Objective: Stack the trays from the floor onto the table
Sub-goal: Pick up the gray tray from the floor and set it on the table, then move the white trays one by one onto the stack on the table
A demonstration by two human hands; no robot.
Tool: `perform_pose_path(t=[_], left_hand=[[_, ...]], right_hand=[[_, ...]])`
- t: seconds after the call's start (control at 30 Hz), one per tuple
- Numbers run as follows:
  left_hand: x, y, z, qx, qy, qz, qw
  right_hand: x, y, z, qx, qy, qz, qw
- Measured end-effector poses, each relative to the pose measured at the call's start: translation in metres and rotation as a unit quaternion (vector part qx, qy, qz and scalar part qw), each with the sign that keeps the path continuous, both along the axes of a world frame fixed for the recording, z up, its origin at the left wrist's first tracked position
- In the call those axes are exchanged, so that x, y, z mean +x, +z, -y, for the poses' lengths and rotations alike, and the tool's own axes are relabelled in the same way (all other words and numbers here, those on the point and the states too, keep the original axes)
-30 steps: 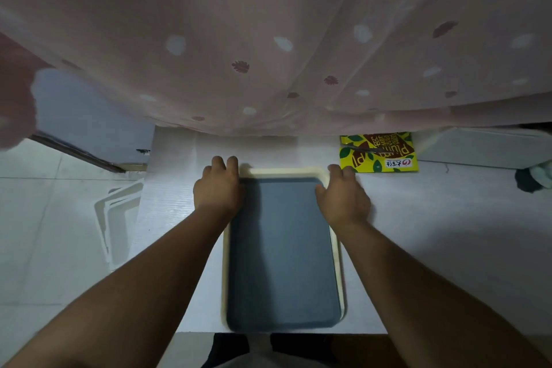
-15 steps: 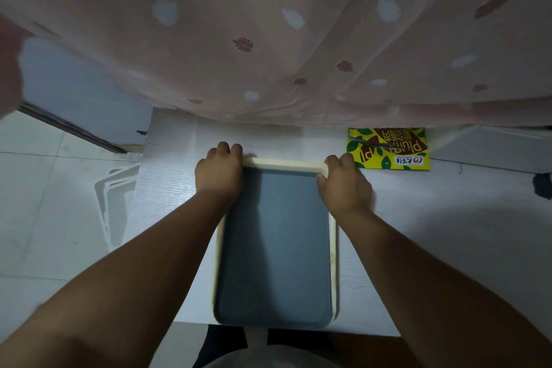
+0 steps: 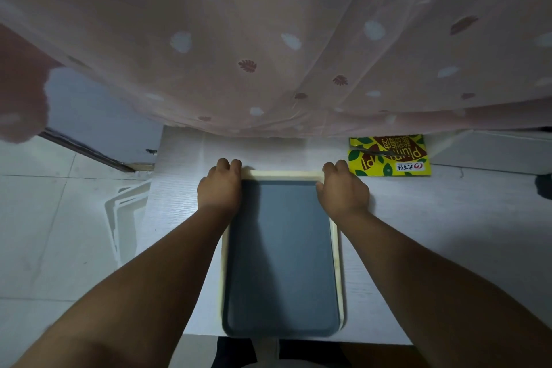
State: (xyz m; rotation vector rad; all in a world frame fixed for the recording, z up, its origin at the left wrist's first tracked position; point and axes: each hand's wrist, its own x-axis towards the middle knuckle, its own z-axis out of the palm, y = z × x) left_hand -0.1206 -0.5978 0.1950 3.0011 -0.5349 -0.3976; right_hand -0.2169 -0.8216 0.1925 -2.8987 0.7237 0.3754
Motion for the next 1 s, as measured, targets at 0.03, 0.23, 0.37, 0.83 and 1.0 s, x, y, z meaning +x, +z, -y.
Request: perform_pose_path(t=[0.03, 0.23, 0.37, 0.83, 1.0], left_hand=[[0.000, 0.001, 0.000, -0.003, 0.003, -0.001, 1.000], [0.007, 0.018, -0.004, -0.022, 0.012, 0.027, 0.999], [0.010, 0.042, -0.016, -0.049, 0.049, 0.020, 0.997], [-0.028, 0.081, -0.237, -0.095, 0.148, -0.055, 0.983], [-0.072, 0.078, -0.383, -0.116, 0.225, -0.103, 0.962]], right_hand=[[0.000, 0.001, 0.000, 0.000, 0.001, -0.003, 1.000], [0.010, 0.018, -0.003, 0.002, 0.016, 0.036, 0.999], [0.018, 0.037, -0.018, 0.044, 0.060, 0.077, 0.994], [0.028, 0.104, -0.254, 0.187, 0.147, 0.005, 0.971], [0.009, 0.108, -0.393, 0.188, 0.204, -0.024, 0.960]])
